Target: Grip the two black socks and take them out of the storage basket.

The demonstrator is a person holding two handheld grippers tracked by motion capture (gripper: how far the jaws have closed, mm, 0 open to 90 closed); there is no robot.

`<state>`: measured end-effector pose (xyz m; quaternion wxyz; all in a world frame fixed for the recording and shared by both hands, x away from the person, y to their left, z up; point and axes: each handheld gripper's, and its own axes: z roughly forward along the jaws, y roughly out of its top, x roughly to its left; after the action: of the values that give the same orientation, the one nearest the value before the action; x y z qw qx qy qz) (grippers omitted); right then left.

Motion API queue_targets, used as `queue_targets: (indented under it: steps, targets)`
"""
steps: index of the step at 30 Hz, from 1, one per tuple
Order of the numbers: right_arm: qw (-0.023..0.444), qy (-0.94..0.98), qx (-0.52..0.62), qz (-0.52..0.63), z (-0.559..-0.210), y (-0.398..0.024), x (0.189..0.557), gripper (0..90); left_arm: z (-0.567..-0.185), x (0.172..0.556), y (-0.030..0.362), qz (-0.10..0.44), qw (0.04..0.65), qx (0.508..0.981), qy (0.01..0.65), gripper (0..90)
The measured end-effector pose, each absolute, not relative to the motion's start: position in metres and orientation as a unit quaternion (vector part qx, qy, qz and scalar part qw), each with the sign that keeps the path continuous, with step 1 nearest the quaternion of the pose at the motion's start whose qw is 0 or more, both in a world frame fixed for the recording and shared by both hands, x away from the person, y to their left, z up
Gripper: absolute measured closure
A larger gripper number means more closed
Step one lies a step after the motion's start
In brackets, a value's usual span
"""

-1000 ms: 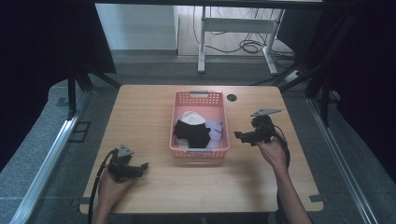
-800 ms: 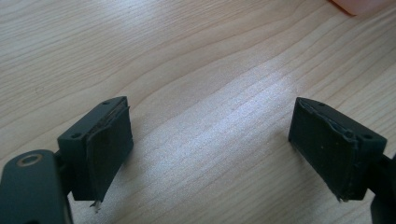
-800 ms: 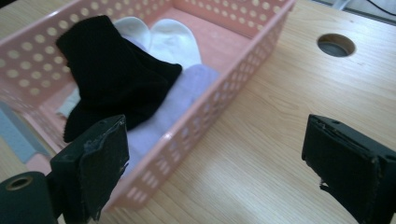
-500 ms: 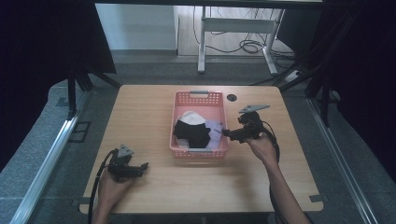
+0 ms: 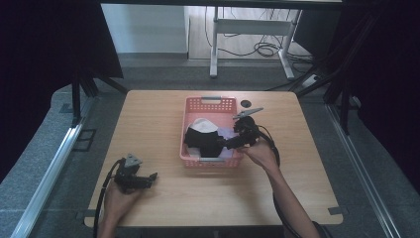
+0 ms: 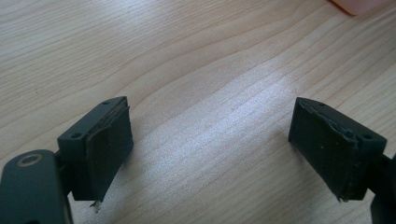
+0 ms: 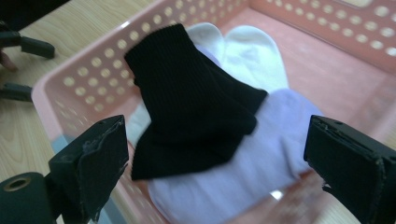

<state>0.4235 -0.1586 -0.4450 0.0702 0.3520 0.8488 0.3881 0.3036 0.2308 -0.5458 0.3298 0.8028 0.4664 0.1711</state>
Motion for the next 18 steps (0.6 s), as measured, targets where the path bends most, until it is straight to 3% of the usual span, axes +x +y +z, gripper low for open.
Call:
queue_targets:
  steps: [6, 18]
  targets:
    - [0.075, 0.86, 0.336, 0.377, -0.446, -0.13, 0.43, 21.2, -0.546, 0.304, 0.231, 0.171, 0.33, 0.803, 0.466, 13.4]
    - [0.053, 0.879, 0.315, 0.354, -0.461, -0.087, 0.446, 38.3, -0.546, 0.304, 0.231, 0.171, 0.329, 0.804, 0.465, 13.4]
